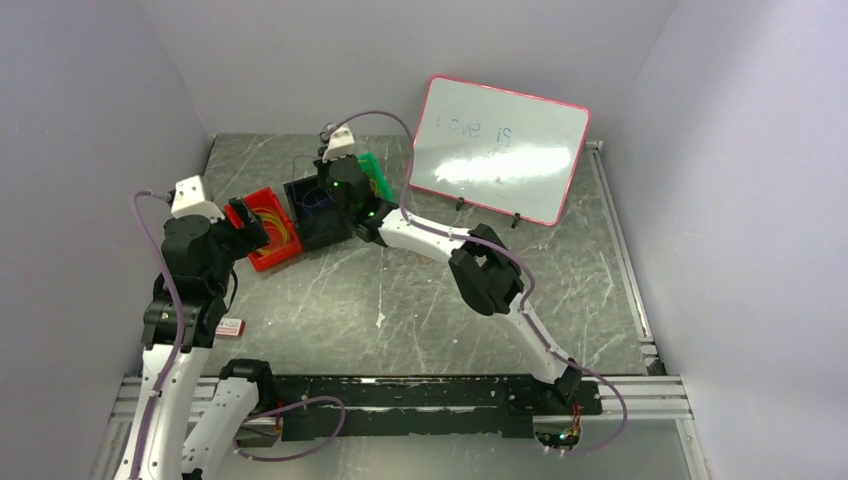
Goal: Untangle the cables
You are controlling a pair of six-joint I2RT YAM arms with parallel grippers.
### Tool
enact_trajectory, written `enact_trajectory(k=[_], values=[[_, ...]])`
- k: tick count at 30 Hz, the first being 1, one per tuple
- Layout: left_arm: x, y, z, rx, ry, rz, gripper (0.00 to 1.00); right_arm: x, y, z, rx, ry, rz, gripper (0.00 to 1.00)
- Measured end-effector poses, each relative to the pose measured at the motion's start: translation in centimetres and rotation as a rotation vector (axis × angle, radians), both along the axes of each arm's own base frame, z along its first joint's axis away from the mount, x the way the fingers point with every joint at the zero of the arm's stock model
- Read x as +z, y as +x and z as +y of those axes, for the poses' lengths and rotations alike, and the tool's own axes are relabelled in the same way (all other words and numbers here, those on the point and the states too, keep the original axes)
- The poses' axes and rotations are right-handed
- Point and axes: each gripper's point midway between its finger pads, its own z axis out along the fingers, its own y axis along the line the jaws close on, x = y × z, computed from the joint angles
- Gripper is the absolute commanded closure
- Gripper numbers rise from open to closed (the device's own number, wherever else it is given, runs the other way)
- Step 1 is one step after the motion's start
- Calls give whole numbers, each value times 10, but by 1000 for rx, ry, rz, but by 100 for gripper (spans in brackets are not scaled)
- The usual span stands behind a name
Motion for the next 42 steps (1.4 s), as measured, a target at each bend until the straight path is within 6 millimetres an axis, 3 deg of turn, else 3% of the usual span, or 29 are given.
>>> enact_trajectory(k=[12,26,33,42], values=[[-4,3,-6,-34,-9,15,14,-76,-14,27,48,-228,48,100],[-6,4,-8,-51,0,28,14,-99,-25,73,291,-235,34,100],[-7,4,-9,-55,1,29,15,-132,-23,68,302,-293,89,100],[-7,5,-11,-66,-3,31,15,-144,-14,60,305,-314,124,100]])
